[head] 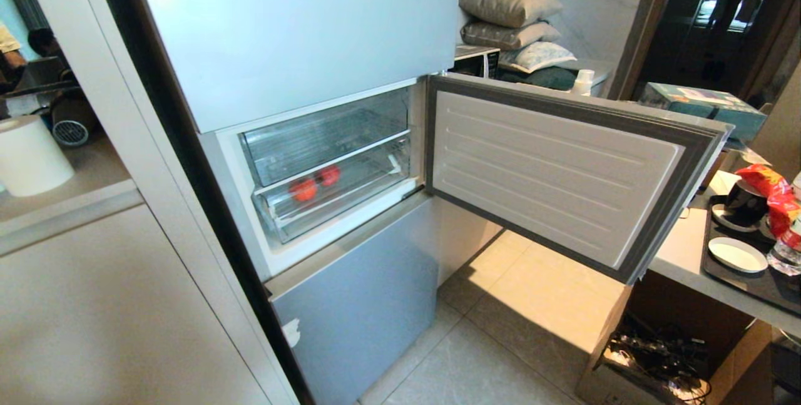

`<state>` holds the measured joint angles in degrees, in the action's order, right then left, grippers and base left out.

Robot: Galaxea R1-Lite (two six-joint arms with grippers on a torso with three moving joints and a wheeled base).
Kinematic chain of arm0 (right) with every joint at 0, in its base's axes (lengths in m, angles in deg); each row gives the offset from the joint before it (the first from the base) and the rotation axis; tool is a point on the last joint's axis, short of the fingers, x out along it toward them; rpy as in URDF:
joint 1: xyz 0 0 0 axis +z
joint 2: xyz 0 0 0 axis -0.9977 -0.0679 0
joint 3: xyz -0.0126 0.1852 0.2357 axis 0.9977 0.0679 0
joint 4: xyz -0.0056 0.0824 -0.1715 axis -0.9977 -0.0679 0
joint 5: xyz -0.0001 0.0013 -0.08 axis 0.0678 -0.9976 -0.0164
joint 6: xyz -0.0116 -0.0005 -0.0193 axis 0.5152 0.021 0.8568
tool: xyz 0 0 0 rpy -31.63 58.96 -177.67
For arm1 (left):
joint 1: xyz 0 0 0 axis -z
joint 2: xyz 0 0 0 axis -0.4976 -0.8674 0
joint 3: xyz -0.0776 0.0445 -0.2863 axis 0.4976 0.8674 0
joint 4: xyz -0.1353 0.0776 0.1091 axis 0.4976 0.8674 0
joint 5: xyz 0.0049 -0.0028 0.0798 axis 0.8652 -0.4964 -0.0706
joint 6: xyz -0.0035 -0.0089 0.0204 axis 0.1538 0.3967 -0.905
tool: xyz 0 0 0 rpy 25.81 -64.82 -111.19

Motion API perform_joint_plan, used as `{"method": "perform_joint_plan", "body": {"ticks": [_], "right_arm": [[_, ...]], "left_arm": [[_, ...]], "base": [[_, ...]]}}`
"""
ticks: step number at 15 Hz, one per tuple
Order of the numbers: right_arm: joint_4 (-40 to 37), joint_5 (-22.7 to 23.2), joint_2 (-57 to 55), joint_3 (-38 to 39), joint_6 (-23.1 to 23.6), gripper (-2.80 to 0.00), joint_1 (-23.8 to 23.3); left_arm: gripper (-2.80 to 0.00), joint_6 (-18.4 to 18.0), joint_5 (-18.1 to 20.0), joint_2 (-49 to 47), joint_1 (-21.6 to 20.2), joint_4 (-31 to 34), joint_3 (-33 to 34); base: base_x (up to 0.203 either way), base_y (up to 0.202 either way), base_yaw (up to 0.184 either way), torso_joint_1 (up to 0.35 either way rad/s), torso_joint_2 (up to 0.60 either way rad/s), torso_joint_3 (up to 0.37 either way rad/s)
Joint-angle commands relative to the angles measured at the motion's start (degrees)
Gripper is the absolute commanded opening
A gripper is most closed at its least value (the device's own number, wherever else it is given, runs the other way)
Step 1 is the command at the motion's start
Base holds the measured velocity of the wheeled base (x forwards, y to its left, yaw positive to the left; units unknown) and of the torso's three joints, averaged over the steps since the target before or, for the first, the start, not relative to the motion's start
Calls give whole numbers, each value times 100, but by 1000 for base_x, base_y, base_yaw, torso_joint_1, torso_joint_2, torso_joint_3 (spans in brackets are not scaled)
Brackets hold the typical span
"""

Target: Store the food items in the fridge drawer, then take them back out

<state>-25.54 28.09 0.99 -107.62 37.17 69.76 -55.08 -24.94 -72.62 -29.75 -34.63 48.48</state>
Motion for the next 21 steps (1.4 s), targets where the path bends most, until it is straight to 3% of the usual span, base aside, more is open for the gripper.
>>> {"method": "perform_joint_plan", "body": {"ticks": [1,6,12,15,17,21], "right_arm": [[788,129,-2150,-555,-271,-280,-765],[1546,302,-4202,-2366,-745,-280,-2108],[1613,647,-5866,-4106,-1103,-280,-2301],[1608,1370,-6705,-5276,-1896,-280,-2293],[1612,2124,-7118,-5840,-2736,-280,-2281],[1615,3634,-7477,-6197,-3755,-280,-2254]], "left_arm": [[-280,0,-1,-2,-1,5,0],[-280,0,-1,-2,-1,-2,0],[-280,0,-1,-2,-1,-1,0],[-280,0,-1,-2,-1,7,0],[-280,0,-1,-2,-1,1,0],[-280,0,-1,-2,-1,-1,0]], "base": [[0,0,0,0,0,0],[0,0,0,0,0,0],[0,0,0,0,0,0],[0,0,0,0,0,0],[0,0,0,0,0,0],[0,0,0,0,0,0]]}}
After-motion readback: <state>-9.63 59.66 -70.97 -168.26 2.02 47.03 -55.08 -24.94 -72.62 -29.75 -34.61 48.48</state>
